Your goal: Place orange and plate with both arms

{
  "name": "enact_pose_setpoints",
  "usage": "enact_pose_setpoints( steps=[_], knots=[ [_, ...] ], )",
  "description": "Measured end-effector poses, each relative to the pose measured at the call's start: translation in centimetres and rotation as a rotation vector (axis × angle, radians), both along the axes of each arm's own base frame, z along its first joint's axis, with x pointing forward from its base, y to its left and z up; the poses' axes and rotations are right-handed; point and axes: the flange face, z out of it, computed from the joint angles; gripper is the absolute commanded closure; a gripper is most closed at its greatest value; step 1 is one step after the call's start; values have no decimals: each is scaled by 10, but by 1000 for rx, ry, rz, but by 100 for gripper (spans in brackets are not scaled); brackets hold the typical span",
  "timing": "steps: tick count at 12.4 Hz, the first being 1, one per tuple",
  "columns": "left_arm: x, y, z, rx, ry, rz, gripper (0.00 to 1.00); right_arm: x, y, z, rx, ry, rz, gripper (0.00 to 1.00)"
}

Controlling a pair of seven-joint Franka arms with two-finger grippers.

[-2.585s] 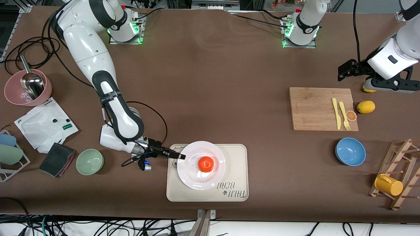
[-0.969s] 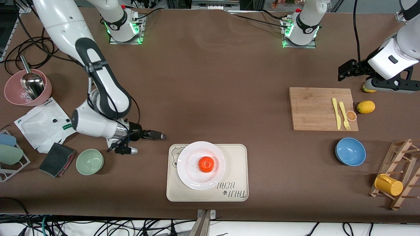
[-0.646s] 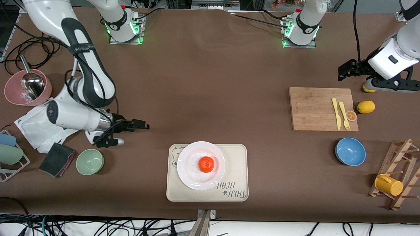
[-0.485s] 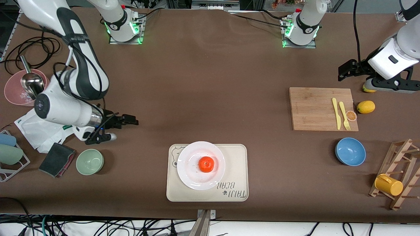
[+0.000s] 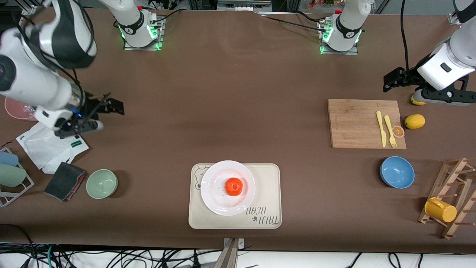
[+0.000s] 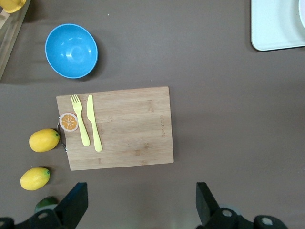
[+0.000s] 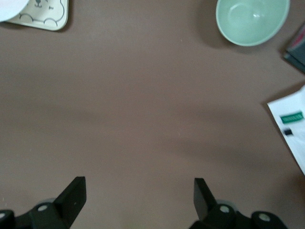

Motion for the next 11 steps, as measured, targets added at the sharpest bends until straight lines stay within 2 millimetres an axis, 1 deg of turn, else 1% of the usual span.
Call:
enact_pose_setpoints(
  steps=[2, 3, 4, 6, 9, 11],
  knots=[
    [0, 0, 0, 0, 1, 0, 0, -11, -4, 43, -26, 20, 5, 0],
    [0, 0, 0, 0, 2, 0, 0, -12, -6, 59, -37, 17, 5, 0],
    [0, 0, 0, 0, 2, 0, 0, -12, -7, 68, -39, 11, 3, 0],
    [0, 0, 0, 0, 3, 0, 0, -11, -9, 72, -40, 9, -5, 0],
    [0, 0, 0, 0, 3, 0, 0, -9, -15, 68, -43, 16, -22, 0],
    [0, 0, 0, 0, 3, 0, 0, -7, -23, 66, -43, 20, -40, 0]
  ],
)
